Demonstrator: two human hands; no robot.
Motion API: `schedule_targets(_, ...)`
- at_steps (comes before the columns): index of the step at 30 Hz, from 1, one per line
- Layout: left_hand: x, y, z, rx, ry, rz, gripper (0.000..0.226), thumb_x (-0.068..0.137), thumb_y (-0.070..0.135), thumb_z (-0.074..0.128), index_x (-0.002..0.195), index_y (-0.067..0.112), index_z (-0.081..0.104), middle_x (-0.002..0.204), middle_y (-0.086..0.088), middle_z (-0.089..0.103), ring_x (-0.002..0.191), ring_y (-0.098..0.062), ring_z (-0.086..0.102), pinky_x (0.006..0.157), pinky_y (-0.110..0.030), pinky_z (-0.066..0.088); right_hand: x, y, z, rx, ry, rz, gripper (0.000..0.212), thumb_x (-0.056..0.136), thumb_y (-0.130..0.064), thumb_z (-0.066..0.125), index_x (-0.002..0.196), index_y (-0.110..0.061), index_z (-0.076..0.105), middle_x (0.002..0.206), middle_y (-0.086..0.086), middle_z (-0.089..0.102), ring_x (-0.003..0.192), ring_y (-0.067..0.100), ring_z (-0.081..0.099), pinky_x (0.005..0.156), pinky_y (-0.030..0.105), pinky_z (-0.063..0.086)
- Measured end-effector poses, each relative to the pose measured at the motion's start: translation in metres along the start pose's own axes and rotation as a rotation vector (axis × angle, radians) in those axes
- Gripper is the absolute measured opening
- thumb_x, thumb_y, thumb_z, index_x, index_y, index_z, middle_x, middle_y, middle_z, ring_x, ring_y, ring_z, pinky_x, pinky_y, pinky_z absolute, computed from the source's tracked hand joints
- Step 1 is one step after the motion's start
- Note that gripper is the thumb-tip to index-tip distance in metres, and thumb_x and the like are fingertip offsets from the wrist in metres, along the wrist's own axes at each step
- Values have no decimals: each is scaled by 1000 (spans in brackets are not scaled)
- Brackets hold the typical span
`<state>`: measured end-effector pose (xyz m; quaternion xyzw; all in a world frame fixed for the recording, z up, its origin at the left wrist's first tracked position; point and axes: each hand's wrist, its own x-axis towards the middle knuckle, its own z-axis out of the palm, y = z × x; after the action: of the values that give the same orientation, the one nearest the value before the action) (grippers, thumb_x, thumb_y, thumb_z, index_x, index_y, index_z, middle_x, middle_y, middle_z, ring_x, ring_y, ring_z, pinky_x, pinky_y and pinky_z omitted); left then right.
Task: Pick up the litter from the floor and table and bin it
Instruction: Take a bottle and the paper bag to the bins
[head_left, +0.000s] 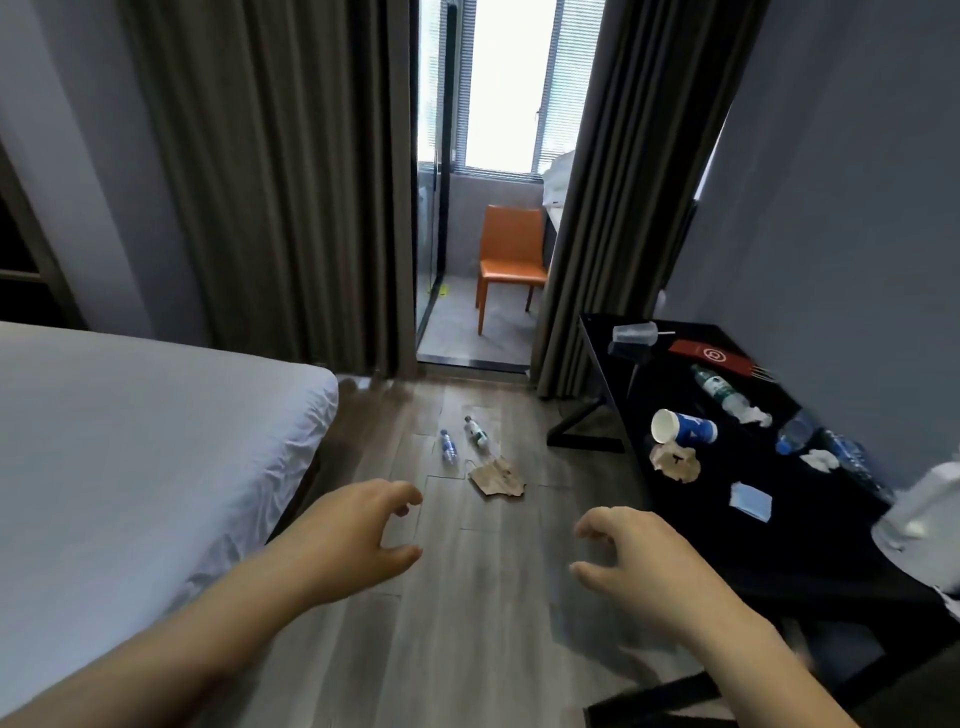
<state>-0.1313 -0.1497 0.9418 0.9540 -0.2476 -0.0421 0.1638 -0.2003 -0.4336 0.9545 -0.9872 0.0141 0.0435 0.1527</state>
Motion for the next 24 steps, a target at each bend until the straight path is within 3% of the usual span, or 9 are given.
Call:
schedule_targets(10, 142, -85, -9, -33, -97, 66, 53, 83, 52, 62, 132, 37, 46, 122, 19, 56, 102, 4, 53, 90, -16, 46, 141, -14, 14, 79, -58, 131, 44, 84, -46, 63, 124, -30, 56, 121, -12, 57, 110, 5, 53, 91, 24, 46)
schedule_targets(19, 295, -133, 5, -44, -121, 11, 53, 81, 50, 66, 129, 35, 49, 120, 17, 57, 99, 1, 55, 89, -21, 50, 295, 35, 18, 112, -70, 163, 39, 80, -44, 67, 115, -30, 60, 107, -11, 59, 98, 5, 54, 84, 23, 46)
schedule_targets(24, 381, -146, 0, -26, -103, -14, 52, 80, 51, 65, 127, 36, 50, 118, 17, 58, 99, 2, 54, 86, -19, 49, 385, 65, 6, 129, -67, 168, 38, 81, -45, 67, 115, -31, 61, 109, -12, 60, 101, 5, 55, 85, 24, 47)
